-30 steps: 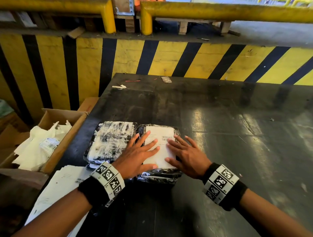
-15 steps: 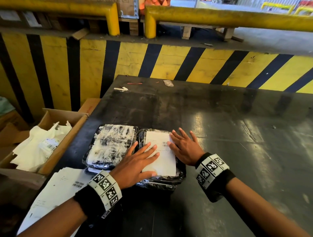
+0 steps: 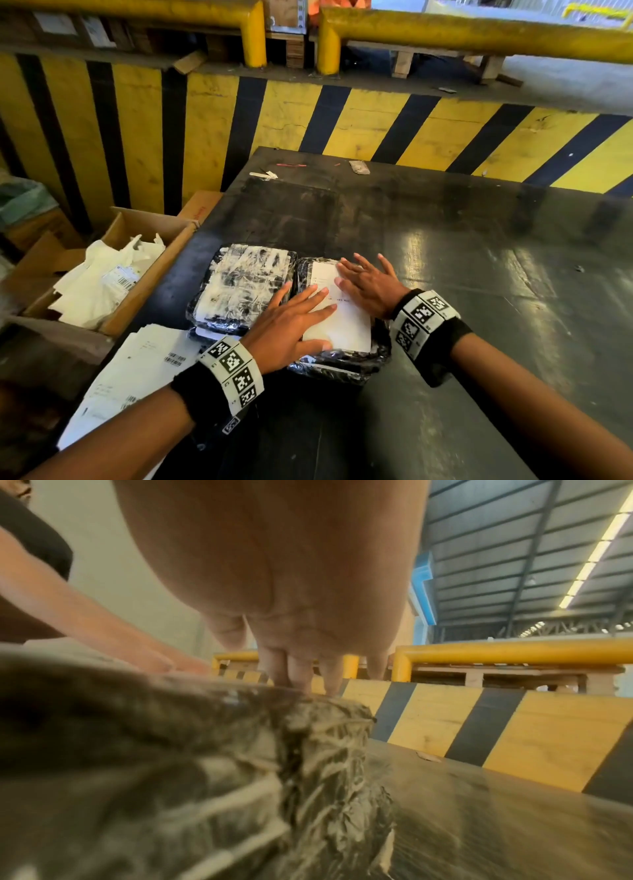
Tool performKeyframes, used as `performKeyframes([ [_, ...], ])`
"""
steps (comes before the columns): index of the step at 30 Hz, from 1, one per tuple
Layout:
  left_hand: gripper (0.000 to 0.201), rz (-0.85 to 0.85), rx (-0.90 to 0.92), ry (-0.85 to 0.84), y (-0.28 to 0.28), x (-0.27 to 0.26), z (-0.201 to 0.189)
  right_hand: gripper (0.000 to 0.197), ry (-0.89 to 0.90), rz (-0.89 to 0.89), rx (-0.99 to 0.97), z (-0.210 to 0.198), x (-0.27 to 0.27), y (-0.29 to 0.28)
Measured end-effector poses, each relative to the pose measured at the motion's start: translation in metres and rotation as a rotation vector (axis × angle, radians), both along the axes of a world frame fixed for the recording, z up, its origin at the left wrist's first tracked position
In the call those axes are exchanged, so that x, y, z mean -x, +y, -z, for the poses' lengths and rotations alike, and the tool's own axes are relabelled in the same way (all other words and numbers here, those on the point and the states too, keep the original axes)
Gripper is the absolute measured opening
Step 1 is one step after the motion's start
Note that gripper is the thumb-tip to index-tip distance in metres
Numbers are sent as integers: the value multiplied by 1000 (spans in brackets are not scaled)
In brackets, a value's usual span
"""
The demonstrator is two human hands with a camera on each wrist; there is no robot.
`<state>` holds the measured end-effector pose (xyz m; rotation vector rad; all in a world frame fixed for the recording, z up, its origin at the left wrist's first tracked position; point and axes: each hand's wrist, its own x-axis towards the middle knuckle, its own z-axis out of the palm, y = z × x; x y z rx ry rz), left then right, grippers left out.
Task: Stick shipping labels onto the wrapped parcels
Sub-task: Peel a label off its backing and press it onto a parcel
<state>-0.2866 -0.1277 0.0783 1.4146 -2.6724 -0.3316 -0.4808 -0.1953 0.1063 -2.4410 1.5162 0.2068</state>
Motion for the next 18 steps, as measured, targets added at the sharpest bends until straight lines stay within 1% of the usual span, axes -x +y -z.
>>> performKeyframes([
  [2,85,-26,7,-1,0,-3,-1,53,32,-32,16,-4,2,6],
  [5,83,-44,-9,39,0,-6,-1,55,97,-187,72,-4,7,21],
  [7,84,-40,-20,42,1,-6,0,53,114,-246,88,-2,6,24],
  [10,90,-36,-10,18,1,-4,1,53,90,-240,63,2,-7,12],
  [14,77,-38,20,62,2,-4,3,54,133,-255,41,-2,-27,-10],
  [18,77,-57,2,67,2,-6,4,54,142,-273,52,0,-29,-13],
])
